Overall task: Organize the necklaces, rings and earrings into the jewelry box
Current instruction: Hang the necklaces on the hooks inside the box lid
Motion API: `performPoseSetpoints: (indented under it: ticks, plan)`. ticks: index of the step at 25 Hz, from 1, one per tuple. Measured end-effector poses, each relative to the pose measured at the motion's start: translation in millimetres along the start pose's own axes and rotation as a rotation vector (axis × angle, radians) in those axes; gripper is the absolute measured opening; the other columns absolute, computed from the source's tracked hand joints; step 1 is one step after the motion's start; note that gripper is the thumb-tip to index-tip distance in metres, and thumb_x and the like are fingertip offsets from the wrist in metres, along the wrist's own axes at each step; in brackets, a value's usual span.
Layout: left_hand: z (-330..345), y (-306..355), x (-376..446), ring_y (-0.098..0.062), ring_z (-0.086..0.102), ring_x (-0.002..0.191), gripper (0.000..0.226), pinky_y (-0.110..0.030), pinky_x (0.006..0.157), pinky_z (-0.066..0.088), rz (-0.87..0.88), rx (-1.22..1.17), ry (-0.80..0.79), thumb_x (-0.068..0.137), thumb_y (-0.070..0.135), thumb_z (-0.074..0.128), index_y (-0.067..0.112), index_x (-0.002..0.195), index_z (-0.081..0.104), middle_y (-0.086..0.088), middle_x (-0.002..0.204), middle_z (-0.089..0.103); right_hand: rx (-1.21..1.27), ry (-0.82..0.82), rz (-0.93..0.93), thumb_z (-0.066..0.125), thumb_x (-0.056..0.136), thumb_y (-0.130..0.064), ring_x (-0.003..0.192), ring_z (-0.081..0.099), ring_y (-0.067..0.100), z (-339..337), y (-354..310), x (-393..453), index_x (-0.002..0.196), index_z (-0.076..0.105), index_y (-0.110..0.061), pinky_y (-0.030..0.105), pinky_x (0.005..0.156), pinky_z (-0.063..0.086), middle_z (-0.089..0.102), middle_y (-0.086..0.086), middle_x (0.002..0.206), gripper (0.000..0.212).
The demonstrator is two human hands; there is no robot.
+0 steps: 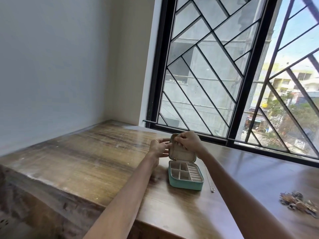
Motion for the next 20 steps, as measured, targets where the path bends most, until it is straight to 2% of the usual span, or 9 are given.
performPoseSetpoints:
  ticks: [6, 10, 15, 20]
  plan:
    - [-0.1, -0.4, -0.2, -0.016, 0.057, 0.059, 0.033, -0.027, 0.057, 0.048, 0.002, -0.002, -0.002, 0.084, 0.005, 0.065, 0.001, 0.117, 0.059, -0.005, 0.087, 0.065, -0.064, 0.088, 0.022, 0.062, 0.086, -0.021, 0.039, 0.048, -0.011, -1.6, 1.5, -2.1, 0.061, 0.062, -0.027, 0.020, 0.056, 0.038, 0.057, -0.009, 0.053, 0.027]
    - [0.4, 0.5, -1.0, -0.011, 0.056, 0.053, 0.032, -0.023, 0.052, 0.048, 0.005, 0.008, -0.002, 0.084, 0.005, 0.065, 0.002, 0.116, 0.059, 0.000, 0.080, 0.064, -0.036, 0.104, 0.037, 0.062, 0.086, -0.020, 0.038, 0.050, -0.007, 0.1, 4.8, -1.3, 0.066, 0.067, -0.022, 0.022, 0.057, 0.041, 0.059, -0.008, 0.054, 0.021]
    - [1.0, 1.3, -1.3, -0.009, 0.058, 0.048, 0.032, -0.022, 0.048, 0.050, -0.001, 0.012, -0.002, 0.084, 0.004, 0.066, 0.001, 0.115, 0.060, -0.001, 0.077, 0.064, 0.021, 0.207, 0.056, 0.067, 0.083, -0.023, 0.041, 0.052, -0.003, -5.8, 10.6, -9.9, 0.069, 0.070, -0.021, 0.019, 0.055, 0.042, 0.061, -0.008, 0.053, 0.015]
    - [1.3, 2.3, -2.6, -0.014, 0.059, 0.056, 0.031, -0.025, 0.053, 0.050, 0.009, 0.010, -0.003, 0.084, 0.003, 0.065, 0.002, 0.114, 0.060, -0.002, 0.078, 0.063, -0.076, 0.322, 0.017, 0.069, 0.081, -0.025, 0.068, 0.064, 0.013, -6.9, 6.5, -16.7, 0.069, 0.072, -0.019, 0.025, 0.061, 0.041, 0.067, -0.003, 0.061, 0.013]
Point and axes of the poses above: each hand's wrist, its own x-axis towards the middle knuckle, its own z-axis out of the palm, y = z × x, the point moved 6 cm from there along x, towards the middle knuckle
